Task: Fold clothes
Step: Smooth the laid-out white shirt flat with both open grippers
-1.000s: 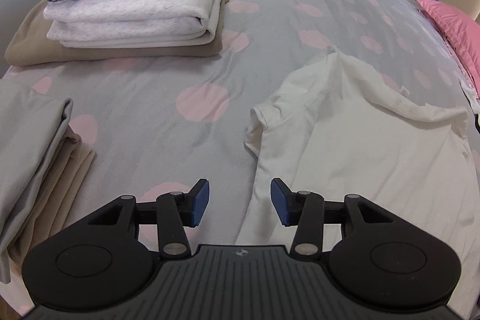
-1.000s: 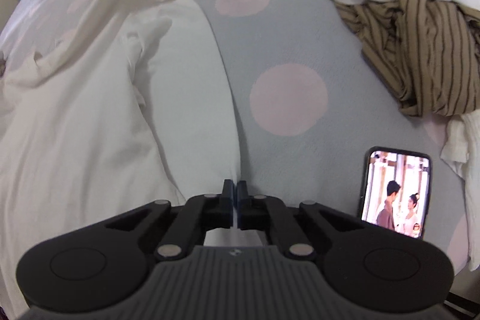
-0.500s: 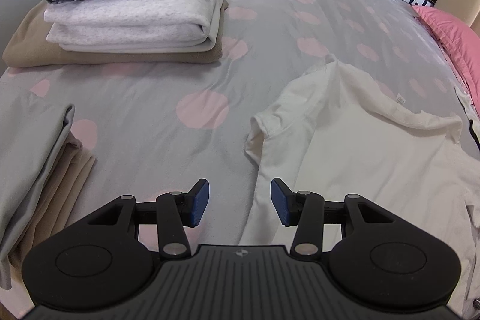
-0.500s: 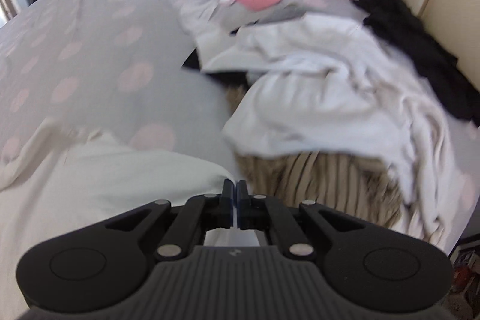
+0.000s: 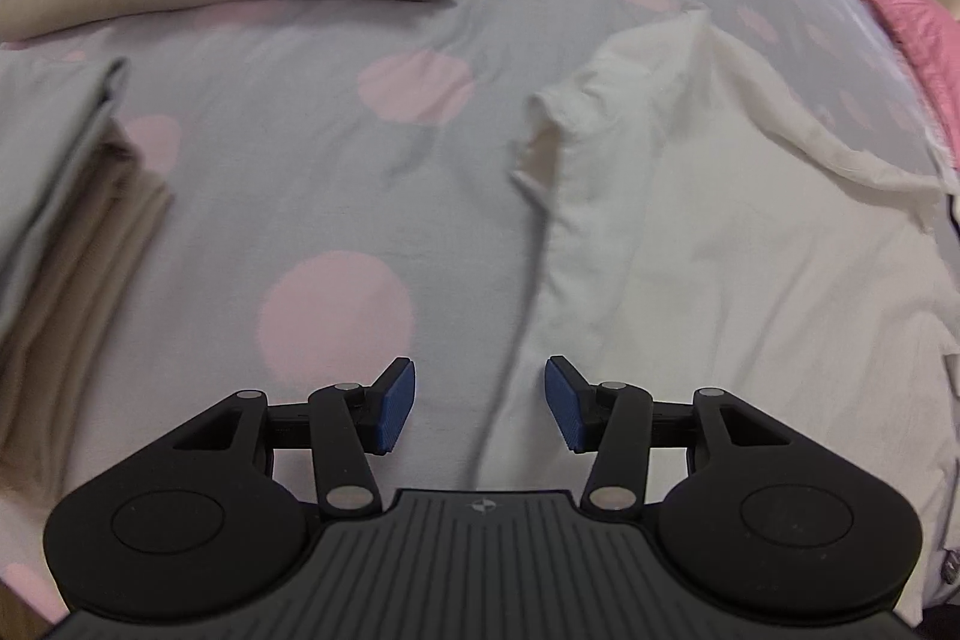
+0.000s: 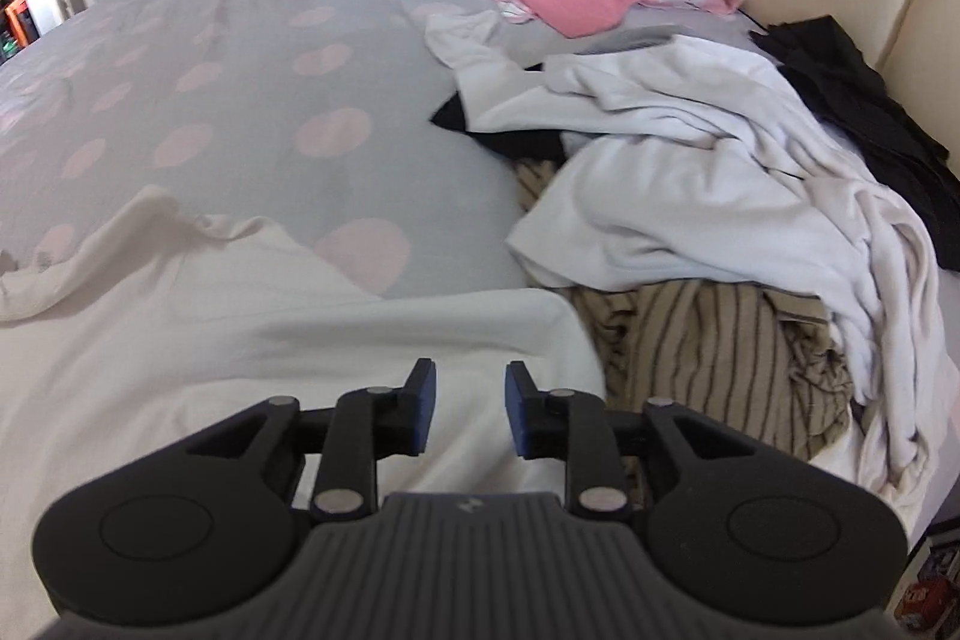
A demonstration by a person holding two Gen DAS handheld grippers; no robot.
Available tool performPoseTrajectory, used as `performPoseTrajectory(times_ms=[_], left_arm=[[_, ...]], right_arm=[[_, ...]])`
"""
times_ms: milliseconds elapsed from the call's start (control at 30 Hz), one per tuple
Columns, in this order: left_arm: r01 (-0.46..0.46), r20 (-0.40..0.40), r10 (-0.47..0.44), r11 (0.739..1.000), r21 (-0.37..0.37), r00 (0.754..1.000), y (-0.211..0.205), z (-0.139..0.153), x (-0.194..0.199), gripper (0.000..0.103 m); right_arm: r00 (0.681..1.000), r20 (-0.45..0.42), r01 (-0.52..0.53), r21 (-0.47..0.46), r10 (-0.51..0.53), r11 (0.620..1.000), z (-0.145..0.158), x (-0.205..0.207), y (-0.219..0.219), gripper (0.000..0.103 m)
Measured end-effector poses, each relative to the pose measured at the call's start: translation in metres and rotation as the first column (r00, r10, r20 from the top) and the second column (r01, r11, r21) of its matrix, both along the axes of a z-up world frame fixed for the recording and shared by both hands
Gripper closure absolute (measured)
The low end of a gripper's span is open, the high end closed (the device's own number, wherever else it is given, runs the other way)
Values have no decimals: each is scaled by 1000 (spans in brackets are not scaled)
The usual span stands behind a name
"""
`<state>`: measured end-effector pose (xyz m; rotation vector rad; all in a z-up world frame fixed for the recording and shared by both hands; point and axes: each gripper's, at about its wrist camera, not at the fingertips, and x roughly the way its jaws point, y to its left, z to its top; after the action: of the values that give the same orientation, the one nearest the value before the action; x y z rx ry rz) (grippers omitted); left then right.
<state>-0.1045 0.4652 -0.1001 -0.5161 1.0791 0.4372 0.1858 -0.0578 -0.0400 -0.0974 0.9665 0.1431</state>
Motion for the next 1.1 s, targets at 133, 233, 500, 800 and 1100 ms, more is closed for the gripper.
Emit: performPoseTrajectory(times_ms=[133, 233, 500, 800, 1100], left_arm=[[137, 49, -138, 990, 24, 989, -27, 2, 12, 58], [162, -6, -162, 983, 86, 987, -41, -6, 20, 58], [205, 157, -212, 977, 60, 965, -56, 16, 18, 98], [380, 153, -382, 924, 39, 912, -109, 6, 36, 99], [176, 168, -196, 976, 127, 966, -62, 26, 17, 88]], right_arm=[[999, 5, -43, -4, 43, 999, -1, -5, 10, 69], [998, 0, -56, -5, 56, 998, -3, -7, 11, 69], [999, -19, -46, -18, 46, 999, -10, -5, 10, 68], [994, -18, -105, -55, 104, 993, -12, -12, 22, 66], [994, -33, -103, -63, 101, 993, -16, -13, 22, 63]])
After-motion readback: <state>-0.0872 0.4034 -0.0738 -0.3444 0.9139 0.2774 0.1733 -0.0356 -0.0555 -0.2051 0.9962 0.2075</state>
